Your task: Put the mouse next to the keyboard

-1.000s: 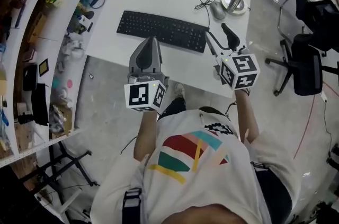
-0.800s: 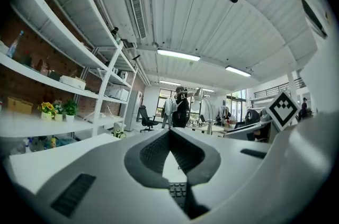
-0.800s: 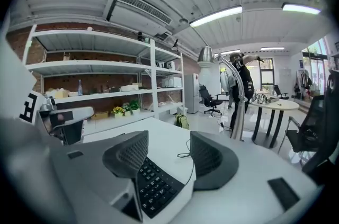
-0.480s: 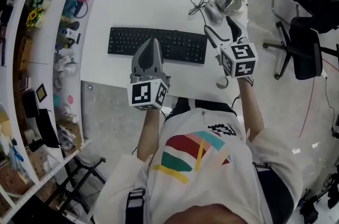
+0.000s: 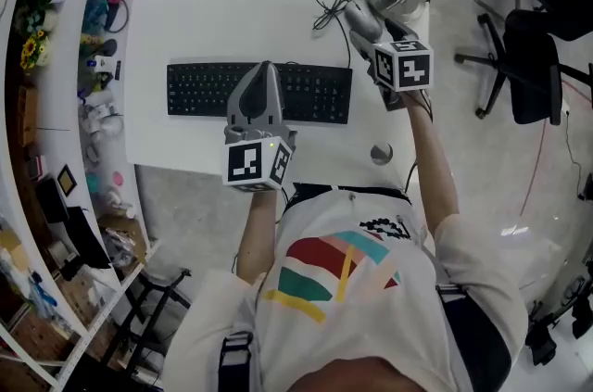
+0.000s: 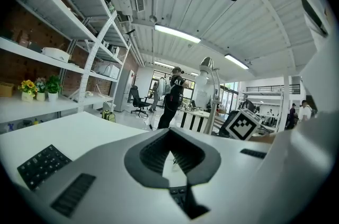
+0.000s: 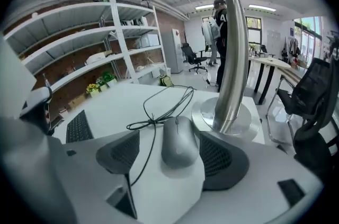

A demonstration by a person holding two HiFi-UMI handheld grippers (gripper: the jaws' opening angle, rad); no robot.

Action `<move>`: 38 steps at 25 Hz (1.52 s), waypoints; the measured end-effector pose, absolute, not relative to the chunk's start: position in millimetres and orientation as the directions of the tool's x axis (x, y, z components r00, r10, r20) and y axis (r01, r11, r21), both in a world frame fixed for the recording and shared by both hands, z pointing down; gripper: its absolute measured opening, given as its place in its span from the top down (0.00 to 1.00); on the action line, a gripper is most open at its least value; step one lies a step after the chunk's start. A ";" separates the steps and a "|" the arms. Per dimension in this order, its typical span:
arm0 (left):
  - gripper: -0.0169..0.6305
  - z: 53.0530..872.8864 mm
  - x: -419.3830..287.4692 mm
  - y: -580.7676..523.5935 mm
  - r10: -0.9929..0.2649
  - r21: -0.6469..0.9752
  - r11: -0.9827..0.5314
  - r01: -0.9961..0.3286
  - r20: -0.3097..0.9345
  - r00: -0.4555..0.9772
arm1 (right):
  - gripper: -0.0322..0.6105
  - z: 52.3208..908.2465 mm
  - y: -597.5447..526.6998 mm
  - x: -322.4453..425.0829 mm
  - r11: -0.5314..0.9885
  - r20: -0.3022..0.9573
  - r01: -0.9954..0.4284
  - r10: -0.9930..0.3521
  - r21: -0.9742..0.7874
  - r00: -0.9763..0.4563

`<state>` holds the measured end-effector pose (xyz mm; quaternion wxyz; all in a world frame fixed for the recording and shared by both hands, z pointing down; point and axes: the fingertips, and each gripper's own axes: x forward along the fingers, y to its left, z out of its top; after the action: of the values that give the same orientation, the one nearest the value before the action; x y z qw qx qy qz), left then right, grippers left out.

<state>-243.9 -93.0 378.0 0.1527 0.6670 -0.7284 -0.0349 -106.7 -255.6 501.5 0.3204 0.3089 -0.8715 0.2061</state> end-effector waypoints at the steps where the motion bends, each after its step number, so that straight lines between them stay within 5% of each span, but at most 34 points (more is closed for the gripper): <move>1: 0.91 383.0 -243.3 -97.8 -0.981 0.256 0.103 -0.961 0.186 -0.056 | 0.43 509.0 -259.2 -106.0 0.723 0.703 -0.672 -0.395 -0.159 -0.591; 18: 0.91 419.8 -250.7 -144.5 -0.972 0.292 0.089 -0.952 0.236 -0.018 | 0.43 561.1 -280.8 -136.5 0.764 0.855 -0.643 -0.294 -0.059 -0.427; 27: 0.91 423.4 -249.9 -141.4 -0.968 0.291 0.106 -0.951 0.247 -0.033 | 0.46 561.9 -273.6 -139.6 0.763 0.822 -0.634 -0.274 -0.130 -0.499; 38: 0.91 409.9 -245.3 -130.0 -0.972 0.278 0.100 -0.955 0.233 -0.033 | 0.47 518.8 -262.5 -103.3 0.699 0.780 -0.711 -0.405 -0.073 -0.478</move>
<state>-245.3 -130.0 409.9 0.1832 0.6706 -0.7185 -0.0224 -103.3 -262.5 518.8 0.3871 0.3336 -0.8365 0.1978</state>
